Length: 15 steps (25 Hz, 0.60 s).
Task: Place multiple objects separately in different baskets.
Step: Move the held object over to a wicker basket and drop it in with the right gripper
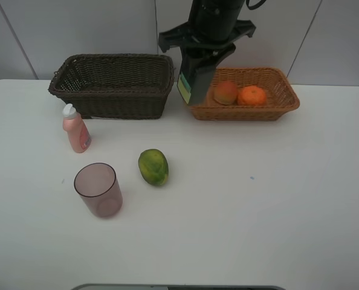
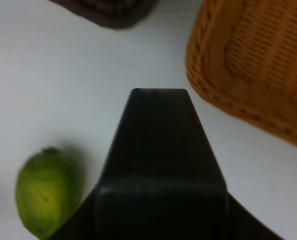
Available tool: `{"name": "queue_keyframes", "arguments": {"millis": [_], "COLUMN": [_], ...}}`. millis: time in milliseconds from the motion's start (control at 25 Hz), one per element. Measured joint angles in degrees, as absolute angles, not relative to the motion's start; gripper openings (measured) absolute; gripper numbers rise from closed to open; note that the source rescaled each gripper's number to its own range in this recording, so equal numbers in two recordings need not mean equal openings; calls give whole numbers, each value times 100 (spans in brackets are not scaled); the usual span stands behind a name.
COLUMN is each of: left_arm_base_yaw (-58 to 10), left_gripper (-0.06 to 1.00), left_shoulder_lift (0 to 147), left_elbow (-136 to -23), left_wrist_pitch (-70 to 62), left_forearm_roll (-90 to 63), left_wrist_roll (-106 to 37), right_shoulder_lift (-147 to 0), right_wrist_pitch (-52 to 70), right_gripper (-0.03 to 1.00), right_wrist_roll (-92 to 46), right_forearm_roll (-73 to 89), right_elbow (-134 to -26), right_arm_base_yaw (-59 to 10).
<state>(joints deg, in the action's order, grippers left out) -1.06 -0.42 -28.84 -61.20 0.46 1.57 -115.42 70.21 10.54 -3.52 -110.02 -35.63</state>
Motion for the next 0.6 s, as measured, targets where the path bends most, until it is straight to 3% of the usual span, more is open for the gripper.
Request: {"name": "queue_keyframes", "arguments": {"millis": [320,600], "left_arm_base_yaw": [-106,-106], "left_gripper": [100,100], "left_shoulder_lift": [-42,-42], "left_elbow": [-2884,-2884], "left_wrist_pitch": [-6120,-6120], "left_forearm_roll": [46,46], "left_wrist_roll": [157,157], "right_shoulder_lift": [-12626,-13121], "right_wrist_pitch": [6917,5772], "right_gripper": [1,1], "right_wrist_roll": [974,975], "right_forearm_roll": [-258,-239], "right_elbow": [-12932,-13170], "right_arm_base_yaw": [-3750,-3758]}}
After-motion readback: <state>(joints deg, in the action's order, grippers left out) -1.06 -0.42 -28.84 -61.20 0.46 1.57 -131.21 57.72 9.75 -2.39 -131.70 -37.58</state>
